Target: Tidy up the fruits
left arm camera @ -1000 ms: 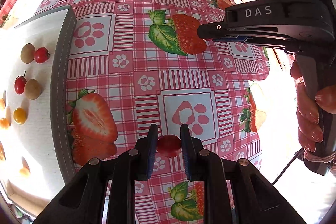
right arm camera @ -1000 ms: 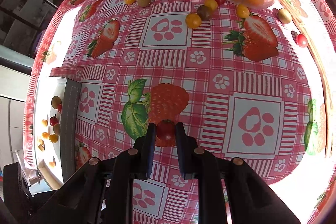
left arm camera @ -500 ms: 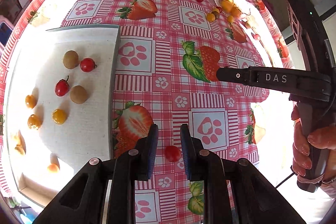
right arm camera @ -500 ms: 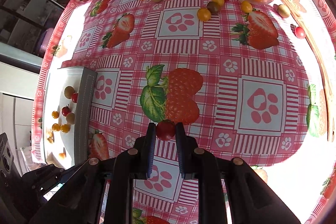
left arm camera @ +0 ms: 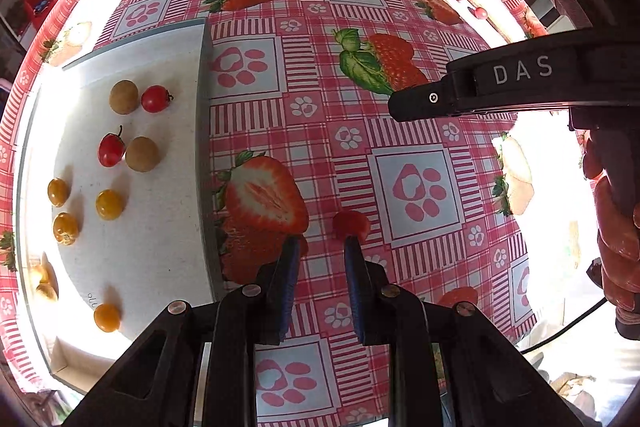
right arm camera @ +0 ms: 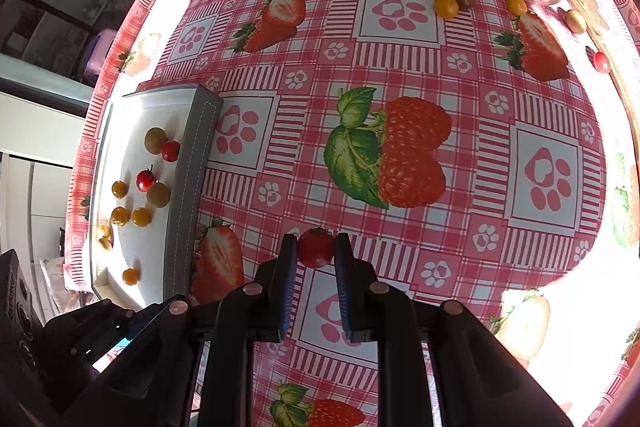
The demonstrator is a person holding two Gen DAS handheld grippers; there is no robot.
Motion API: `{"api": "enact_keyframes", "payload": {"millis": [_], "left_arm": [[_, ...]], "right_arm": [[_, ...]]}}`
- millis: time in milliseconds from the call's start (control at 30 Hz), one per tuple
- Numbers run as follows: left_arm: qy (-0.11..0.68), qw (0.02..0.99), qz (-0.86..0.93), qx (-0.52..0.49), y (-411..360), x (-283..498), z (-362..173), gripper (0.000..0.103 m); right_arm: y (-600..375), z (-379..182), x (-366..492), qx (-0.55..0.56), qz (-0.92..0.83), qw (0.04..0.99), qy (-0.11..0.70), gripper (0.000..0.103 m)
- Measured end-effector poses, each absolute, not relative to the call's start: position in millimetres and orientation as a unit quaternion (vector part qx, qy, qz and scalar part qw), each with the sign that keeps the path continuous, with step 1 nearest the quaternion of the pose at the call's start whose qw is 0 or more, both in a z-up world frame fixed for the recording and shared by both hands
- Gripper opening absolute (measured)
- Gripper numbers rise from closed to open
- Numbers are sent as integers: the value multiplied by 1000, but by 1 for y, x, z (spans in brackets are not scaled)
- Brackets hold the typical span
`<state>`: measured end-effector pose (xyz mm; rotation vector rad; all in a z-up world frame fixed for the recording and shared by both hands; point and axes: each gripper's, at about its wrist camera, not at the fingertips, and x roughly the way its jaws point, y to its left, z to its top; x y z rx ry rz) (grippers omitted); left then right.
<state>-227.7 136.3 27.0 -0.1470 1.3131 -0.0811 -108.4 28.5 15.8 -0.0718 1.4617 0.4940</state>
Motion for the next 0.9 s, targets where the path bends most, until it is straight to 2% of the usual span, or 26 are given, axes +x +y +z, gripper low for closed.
{"api": "enact_keyframes", "payload": {"millis": [33, 67, 333, 433, 500, 733, 900], "left_arm": [[608, 791, -38, -66, 131, -226, 25, 44], [601, 796, -35, -62, 127, -225, 24, 60], [602, 797, -35, -22, 104, -210, 6, 61], [602, 798, -27, -10, 102, -210, 4, 45], [600, 799, -26, 4, 102, -211, 5, 22], [609, 784, -36, -112, 137, -211, 14, 22], [593, 793, -21, -138, 160, -212, 34, 22]], "right_arm": [[26, 15, -109, -31, 220, 716, 662, 21], [23, 15, -110, -28, 216, 716, 663, 21], [-3, 16, -110, -5, 191, 721, 666, 21], [-10, 15, -109, 1, 185, 721, 667, 21], [-14, 15, -109, 5, 183, 722, 668, 21], [-11, 16, -109, 11, 188, 722, 666, 21], [0, 20, -109, 6, 200, 721, 663, 21]]}}
